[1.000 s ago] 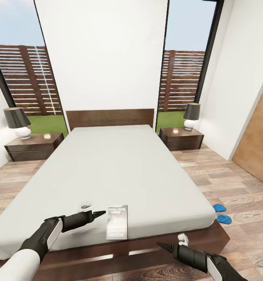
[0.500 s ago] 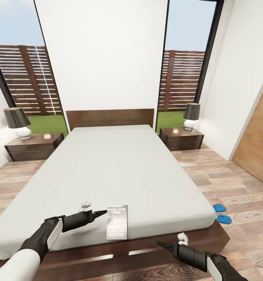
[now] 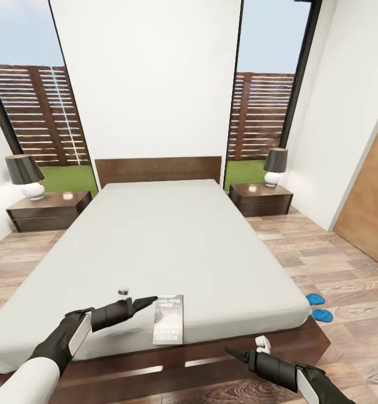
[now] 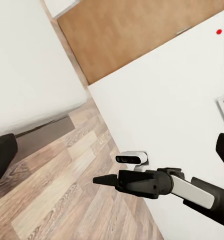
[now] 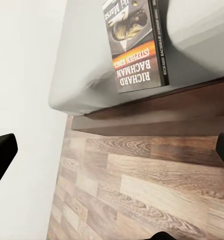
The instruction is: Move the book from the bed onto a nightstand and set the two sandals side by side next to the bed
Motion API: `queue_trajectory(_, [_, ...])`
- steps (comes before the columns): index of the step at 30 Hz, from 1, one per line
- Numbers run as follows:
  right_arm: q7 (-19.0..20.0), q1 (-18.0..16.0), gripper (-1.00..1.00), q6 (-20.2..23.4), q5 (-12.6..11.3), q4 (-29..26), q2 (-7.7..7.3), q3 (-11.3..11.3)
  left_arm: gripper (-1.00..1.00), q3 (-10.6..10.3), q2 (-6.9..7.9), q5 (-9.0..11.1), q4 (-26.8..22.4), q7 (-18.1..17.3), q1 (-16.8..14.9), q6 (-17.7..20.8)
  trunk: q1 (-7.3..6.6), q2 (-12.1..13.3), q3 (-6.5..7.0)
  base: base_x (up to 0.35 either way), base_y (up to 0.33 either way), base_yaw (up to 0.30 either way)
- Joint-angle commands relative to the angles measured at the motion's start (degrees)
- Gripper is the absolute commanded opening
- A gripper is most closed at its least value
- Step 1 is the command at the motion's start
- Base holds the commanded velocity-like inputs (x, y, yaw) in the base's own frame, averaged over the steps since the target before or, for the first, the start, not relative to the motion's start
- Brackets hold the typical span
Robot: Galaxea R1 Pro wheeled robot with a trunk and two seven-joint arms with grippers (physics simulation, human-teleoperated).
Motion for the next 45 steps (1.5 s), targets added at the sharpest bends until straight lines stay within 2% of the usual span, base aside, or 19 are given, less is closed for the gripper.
queue_trajectory(1, [0.12,-0.03,1.0,0.54,-0.23,0.02,0.01,-0.13,1.0,0.06,0.17,0.83,-0.01,-0.28,-0.03,0.6,0.0,-0.03,-0.05,0.0,0.0,0.0])
queue_trajectory(4, [0.06,-0.03,1.0,0.52,-0.24,0.13,0.02,-0.15,1.0,0.09,0.38,3.46,-0.03,-0.51,-0.03,0.72,0.0,-0.03,-0.05,0.0,0.0,0.0])
queue_trajectory(5, [0.02,-0.03,1.0,0.52,-0.24,0.19,0.05,-0.14,1.0,0.06,0.8,6.27,-0.04,-0.93,-0.03,0.75,0.0,-0.03,-0.05,0.0,0.0,0.0])
queue_trajectory(7, [0.0,-0.03,1.0,0.52,-0.24,0.25,0.04,-0.16,1.0,0.01,1.92,8.71,-0.04,-2.42,-0.03,0.78,0.0,-0.03,-0.05,0.0,0.0,0.0])
queue_trajectory(10, [-0.01,-0.03,1.0,0.52,-0.26,0.28,0.07,-0.17,1.0,-0.07,3.03,10.55,0.02,-5.42,-0.03,0.83,0.0,-0.03,-0.05,0.0,0.0,0.0])
queue_trajectory(14, [0.08,-0.03,1.0,0.53,-0.57,0.34,0.17,-0.2,1.0,-0.18,3.75,11.29,0.13,-7.46,-0.03,0.85,0.0,-0.03,-0.05,0.0,0.0,0.0])
queue_trajectory(16, [0.21,-0.03,1.0,0.59,-0.76,0.36,0.74,-0.2,1.0,-0.27,3.84,11.42,0.19,-7.82,-0.03,0.86,0.0,-0.03,-0.05,0.0,0.0,0.0])
queue_trajectory(20, [0.44,-0.03,1.0,0.78,-0.88,0.32,3.06,-0.21,1.0,-0.3,3.87,11.47,0.28,-7.97,-0.03,0.86,0.0,-0.03,-0.05,0.0,0.0,0.0])
queue_trajectory(24, [2.48,-0.03,1.0,1.08,-0.87,0.3,6.46,-0.21,1.0,-0.31,3.88,11.48,0.33,-8.0,-0.03,0.86,0.0,-0.03,-0.05,0.0,0.0,0.0])
queue_trajectory(29, [3.81,-0.03,1.0,1.27,-0.86,0.3,8.25,-0.21,1.0,-0.31,3.88,11.48,0.35,-8.0,-0.03,0.86,0.0,-0.03,-0.05,0.0,0.0,0.0])
queue_trajectory(45, [4.02,-0.03,1.0,1.33,-0.85,-0.54,8.4,-0.16,1.0,-0.47,3.68,11.48,0.4,-8.0,-0.03,0.86,0.0,-0.03,-0.05,0.0,0.0,0.0])
